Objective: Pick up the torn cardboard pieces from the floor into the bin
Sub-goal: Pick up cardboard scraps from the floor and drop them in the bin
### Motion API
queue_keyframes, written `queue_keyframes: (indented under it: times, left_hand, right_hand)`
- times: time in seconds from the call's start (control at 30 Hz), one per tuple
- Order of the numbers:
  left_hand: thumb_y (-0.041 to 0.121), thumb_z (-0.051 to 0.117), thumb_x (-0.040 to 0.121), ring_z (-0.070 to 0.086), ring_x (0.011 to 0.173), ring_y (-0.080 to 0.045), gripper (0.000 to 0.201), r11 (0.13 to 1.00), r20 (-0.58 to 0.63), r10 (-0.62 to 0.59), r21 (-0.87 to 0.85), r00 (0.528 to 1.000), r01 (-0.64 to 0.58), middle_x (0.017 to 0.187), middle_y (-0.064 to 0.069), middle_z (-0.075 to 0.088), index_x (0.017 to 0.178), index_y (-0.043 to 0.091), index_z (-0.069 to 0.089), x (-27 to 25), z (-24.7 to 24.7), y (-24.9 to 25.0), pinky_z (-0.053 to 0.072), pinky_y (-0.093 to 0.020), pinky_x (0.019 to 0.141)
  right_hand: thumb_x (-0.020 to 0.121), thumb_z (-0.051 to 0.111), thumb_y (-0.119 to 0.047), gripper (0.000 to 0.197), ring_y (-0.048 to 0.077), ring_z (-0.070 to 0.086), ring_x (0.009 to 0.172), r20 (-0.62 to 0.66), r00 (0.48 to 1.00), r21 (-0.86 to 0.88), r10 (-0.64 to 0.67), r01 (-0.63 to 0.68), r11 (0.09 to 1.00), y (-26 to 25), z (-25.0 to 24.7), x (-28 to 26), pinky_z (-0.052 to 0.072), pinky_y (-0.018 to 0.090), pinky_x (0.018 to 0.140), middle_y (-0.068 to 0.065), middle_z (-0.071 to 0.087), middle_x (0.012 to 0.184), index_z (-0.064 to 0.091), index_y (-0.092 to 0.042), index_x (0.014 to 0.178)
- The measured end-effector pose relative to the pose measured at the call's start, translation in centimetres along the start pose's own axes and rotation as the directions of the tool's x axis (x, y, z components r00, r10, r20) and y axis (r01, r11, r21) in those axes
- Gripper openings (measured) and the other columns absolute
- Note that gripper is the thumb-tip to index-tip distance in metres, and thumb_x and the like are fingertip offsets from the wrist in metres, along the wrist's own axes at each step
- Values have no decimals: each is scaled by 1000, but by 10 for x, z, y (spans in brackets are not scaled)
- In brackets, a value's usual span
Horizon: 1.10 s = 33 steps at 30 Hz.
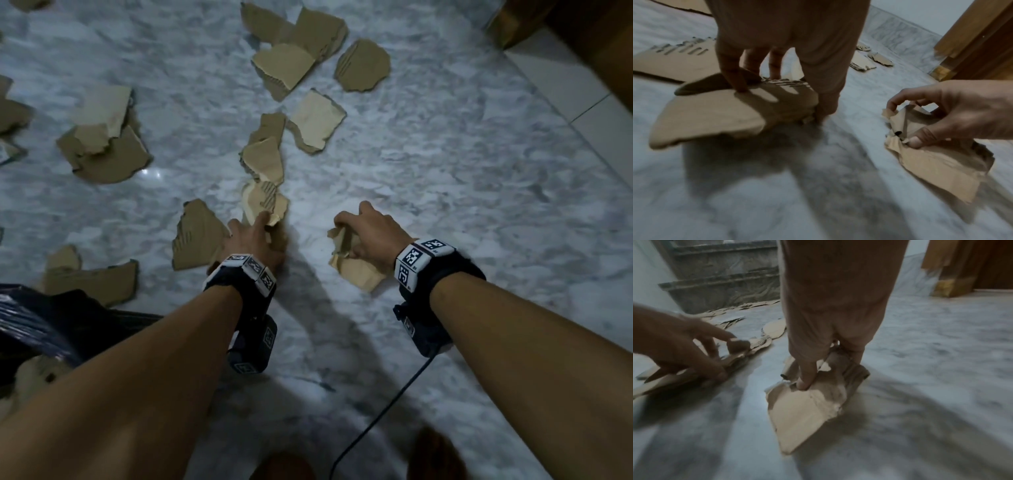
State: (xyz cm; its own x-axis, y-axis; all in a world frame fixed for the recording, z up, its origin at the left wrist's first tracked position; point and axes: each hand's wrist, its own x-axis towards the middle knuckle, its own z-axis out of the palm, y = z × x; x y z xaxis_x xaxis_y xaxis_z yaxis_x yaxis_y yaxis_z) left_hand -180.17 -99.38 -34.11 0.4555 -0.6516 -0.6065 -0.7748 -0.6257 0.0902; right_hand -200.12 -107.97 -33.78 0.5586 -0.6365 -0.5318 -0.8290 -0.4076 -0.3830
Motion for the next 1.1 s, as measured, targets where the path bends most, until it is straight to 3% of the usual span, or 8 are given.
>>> queue_keyframes:
  times: [0.1,0.2,0.33,0.47,0.6,0.7,0.83,1.1]
  left_hand:
    - [36,63,80,55,101,-41,47,999,-42,33,10,999,-33,114,-19,48,120,19,45,-6,1,8,45,-43,80]
    - [26,50,92,57,104,-42,27,993,-77,82,90,994,-75,113,-23,58,112,8,52,-23,-2,19,45,-42,76]
    - [8,50,88,58,106,-40,29,989,-77,92,127,993,-82,114,-19,59,117,6,51,-77,-26,33,48,-42,78]
    - [7,48,89,59,102,-40,27,989,-121,136,73,983,-127,112,-17,57,116,7,51,-123,-61,58,47,-42,76]
    - [7,48,90,58,98,-41,23,990,-120,138,22,983,-136,109,-19,57,112,5,51,-172,-100,64,40,-41,68]
    - [6,45,91,57,95,-40,20,994,-115,87,-56,990,-94,107,-19,57,110,6,50,-210,-130,54,37,-39,65]
    - [7,44,93,57,98,-39,17,993,-104,-37,-119,994,25,110,-16,56,109,7,50,-259,-174,31,39,-40,68]
    - [13,48,89,54,110,-41,23,946,-46,-286,-173,957,275,119,-17,54,111,8,51,-313,-231,-49,44,-44,85]
  right_hand:
    - [81,66,-15,37,38,55,92,-14,997,70,74,-73,995,0,4,-7,47,37,78,12,48,107,55,-19,115]
    - [80,56,-2,19,36,56,88,-98,988,105,117,-106,989,-4,2,-23,40,31,67,10,48,91,61,-8,98]
    - [84,50,0,17,33,54,83,-172,977,145,126,-102,984,-18,-33,-70,38,31,68,9,45,90,61,-4,96]
    - [86,52,-4,14,31,52,80,-256,952,213,166,-112,971,-24,-84,-113,34,29,64,9,46,90,59,-7,97]
    - [87,51,-1,21,31,51,85,-239,953,238,184,-126,963,-46,-122,-151,35,29,68,16,51,102,59,-8,105]
    - [86,56,-1,22,36,53,94,-210,964,270,161,-101,957,-79,-150,-175,36,31,69,19,52,108,58,-7,107]
    - [87,53,-2,19,37,52,91,-169,982,273,83,-34,961,-138,-177,-196,43,38,70,18,51,103,56,-6,105]
    - [85,45,2,28,36,53,96,-64,998,319,-13,33,947,-266,-175,-211,35,32,69,18,51,107,56,-10,108]
